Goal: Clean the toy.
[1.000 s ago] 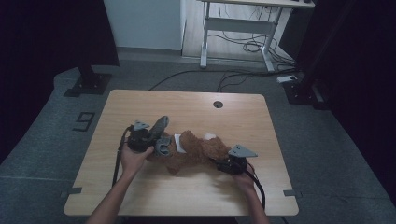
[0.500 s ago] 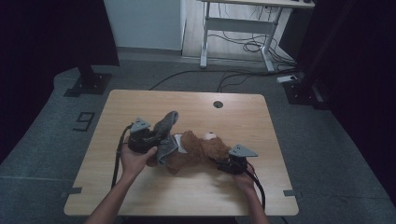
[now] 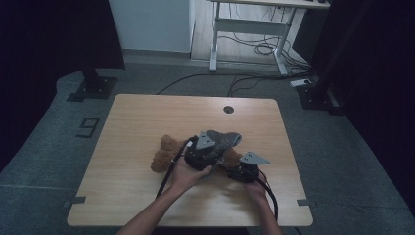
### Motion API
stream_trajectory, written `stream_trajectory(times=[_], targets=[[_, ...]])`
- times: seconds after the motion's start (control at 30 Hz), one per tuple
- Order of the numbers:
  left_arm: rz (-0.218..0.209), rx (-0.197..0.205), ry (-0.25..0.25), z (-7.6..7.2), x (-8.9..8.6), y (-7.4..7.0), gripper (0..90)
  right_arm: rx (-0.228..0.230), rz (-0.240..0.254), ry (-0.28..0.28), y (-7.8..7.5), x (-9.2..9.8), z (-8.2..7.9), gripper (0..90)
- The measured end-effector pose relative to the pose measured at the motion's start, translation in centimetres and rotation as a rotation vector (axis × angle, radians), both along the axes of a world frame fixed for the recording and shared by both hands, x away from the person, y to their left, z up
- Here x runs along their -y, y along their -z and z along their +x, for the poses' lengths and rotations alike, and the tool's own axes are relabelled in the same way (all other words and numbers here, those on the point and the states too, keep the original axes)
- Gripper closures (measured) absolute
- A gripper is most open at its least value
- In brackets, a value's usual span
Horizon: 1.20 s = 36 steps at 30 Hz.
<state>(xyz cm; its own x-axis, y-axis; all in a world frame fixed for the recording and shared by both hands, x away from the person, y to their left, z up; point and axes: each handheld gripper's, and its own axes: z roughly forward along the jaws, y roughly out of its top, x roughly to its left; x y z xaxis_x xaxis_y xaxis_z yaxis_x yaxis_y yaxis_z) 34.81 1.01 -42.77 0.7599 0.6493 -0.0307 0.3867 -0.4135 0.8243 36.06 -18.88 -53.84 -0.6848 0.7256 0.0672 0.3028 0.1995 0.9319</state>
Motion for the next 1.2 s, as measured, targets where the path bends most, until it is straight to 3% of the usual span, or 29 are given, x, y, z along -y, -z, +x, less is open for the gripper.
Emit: stream_trajectory(times=[0.07,0.17,0.3,0.4,0.53,0.7,0.83,1.07,1.2], targets=[[0.051,-0.006,-0.007,0.4,0.8,1.1,73.6,0.0,-0.001,0.0,0.0,0.0,0.0,40.5],[0.079,0.01,-0.018,0.5,1.2,2.3,73.7,-0.002,-0.004,0.002,0.0,-0.1,0.0,40.5],[0.127,0.069,-0.022,-0.1,1.4,2.6,73.9,-0.002,-0.011,0.001,0.0,-0.1,0.0,40.5],[0.142,0.082,-0.039,-0.2,0.6,2.7,74.0,0.0,-0.014,0.003,0.0,-0.1,-0.1,40.4],[0.08,0.066,-0.082,0.2,-1.9,2.7,74.5,0.001,-0.013,0.001,0.0,-0.1,-0.1,40.3],[0.04,0.071,-0.109,0.1,-4.6,2.0,74.5,0.001,-0.007,0.001,0.1,-0.1,0.0,40.3],[0.045,0.086,-0.143,-0.4,-6.8,1.9,74.2,-0.005,-0.002,0.008,0.1,-0.1,0.0,40.3],[-0.023,0.039,-0.235,-1.5,-12.1,3.7,74.2,-0.003,0.001,0.008,0.1,-0.1,0.0,40.3],[-0.026,0.024,-0.271,-1.6,-14.2,4.6,74.2,-0.003,0.001,0.01,0.1,-0.2,0.0,40.3]])
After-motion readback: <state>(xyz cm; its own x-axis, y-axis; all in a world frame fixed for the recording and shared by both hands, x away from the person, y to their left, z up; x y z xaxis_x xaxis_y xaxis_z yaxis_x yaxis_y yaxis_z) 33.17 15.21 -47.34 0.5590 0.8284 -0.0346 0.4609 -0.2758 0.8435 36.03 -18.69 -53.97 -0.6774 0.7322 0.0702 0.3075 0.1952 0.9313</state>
